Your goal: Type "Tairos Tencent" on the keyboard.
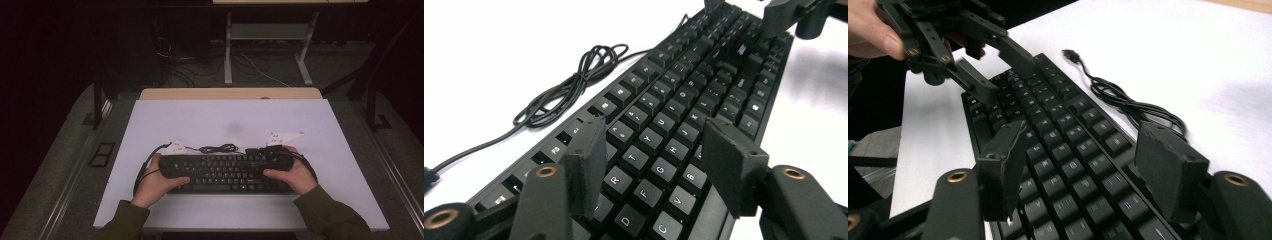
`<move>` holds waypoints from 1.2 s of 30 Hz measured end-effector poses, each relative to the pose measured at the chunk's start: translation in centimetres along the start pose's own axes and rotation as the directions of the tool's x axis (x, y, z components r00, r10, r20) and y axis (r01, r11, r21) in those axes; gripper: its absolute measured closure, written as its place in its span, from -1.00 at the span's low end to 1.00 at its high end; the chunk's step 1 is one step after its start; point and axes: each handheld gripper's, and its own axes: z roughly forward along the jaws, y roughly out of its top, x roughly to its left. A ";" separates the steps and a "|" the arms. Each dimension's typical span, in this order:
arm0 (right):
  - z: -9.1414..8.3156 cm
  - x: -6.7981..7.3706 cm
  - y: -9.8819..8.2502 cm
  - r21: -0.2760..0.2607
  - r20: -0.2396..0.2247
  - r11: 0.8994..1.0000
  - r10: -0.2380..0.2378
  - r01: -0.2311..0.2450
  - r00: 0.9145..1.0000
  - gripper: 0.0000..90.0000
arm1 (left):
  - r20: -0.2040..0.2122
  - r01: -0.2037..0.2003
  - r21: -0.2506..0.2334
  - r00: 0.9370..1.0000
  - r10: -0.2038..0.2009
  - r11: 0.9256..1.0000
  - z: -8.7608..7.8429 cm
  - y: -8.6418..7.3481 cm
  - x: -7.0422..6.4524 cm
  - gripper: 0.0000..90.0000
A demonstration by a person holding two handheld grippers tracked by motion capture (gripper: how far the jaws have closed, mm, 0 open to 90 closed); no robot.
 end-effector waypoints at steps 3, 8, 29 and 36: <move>-1.1 -0.3 -0.7 -0.012 0.018 1.000 0.005 -0.005 1.000 -0.20 | -0.005 -0.017 -0.021 1.000 0.017 1.000 -0.6 -0.3 0.0 -0.12; -3.3 -0.7 -2.0 -0.035 0.055 0.999 0.035 -0.033 0.998 -0.20 | -0.016 -0.018 -0.042 1.000 0.018 0.999 -1.5 -0.8 0.0 -0.18; -9.5 -1.7 -7.4 -0.081 0.165 0.994 0.087 -0.074 0.983 -0.22 | -0.024 0.014 -0.084 1.000 -0.016 0.996 -3.4 -3.0 0.3 -0.20; -10.0 -1.9 -7.8 -0.092 0.173 0.992 0.096 -0.081 0.980 -0.23 | -0.027 0.013 -0.075 1.000 -0.015 0.997 -3.5 -3.4 0.2 -0.20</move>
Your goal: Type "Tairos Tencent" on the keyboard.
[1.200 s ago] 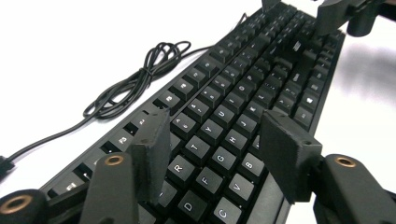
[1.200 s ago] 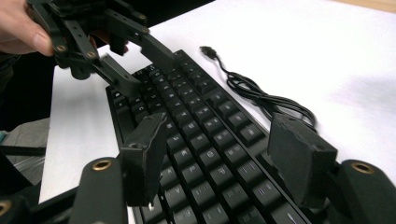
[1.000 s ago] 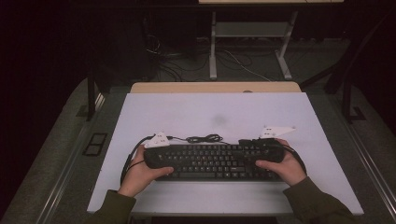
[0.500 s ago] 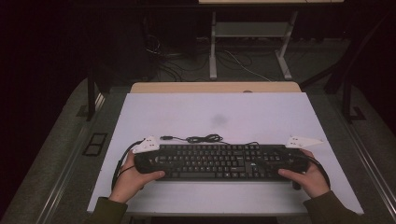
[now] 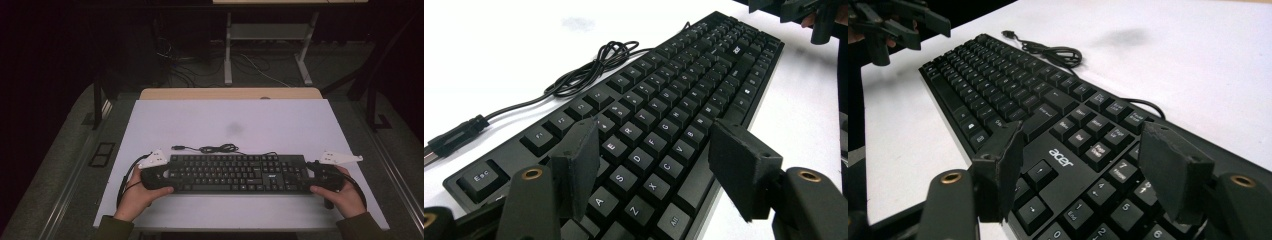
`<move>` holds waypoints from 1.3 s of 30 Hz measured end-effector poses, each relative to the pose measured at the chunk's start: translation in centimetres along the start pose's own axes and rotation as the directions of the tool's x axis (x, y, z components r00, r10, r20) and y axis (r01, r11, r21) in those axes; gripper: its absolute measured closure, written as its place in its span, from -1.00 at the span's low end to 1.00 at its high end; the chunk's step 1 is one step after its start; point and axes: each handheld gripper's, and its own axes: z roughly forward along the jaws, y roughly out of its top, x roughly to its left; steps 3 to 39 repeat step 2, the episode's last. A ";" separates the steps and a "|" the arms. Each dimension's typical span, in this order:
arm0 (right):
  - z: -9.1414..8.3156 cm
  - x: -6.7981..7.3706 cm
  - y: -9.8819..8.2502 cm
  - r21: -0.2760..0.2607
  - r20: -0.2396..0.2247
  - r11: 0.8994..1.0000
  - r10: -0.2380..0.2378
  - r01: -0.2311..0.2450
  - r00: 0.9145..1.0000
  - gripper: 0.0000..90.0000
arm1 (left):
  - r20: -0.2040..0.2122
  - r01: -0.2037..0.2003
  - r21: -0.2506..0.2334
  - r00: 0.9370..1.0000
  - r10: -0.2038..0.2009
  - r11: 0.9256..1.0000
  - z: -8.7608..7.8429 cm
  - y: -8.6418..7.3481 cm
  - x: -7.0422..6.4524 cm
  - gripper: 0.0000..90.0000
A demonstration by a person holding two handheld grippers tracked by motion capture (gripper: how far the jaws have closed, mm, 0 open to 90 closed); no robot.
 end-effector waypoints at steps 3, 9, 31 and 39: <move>-0.1 -0.1 0.0 -0.006 0.000 1.000 0.001 -0.001 1.000 -0.24 | -0.002 0.001 0.000 1.000 -0.001 1.000 0.0 0.0 0.0 -0.20; -0.1 -0.1 0.0 -0.006 0.000 1.000 0.001 -0.001 1.000 -0.24 | -0.002 0.001 0.000 1.000 -0.001 1.000 0.0 0.0 0.0 -0.20; -0.1 -0.1 0.0 -0.006 0.000 1.000 0.001 -0.001 1.000 -0.24 | -0.002 0.001 0.000 1.000 -0.001 1.000 0.0 0.0 0.0 -0.20; -0.1 -0.1 0.0 -0.006 0.000 1.000 0.001 -0.001 1.000 -0.24 | -0.002 0.001 0.000 1.000 -0.001 1.000 0.0 0.0 0.0 -0.20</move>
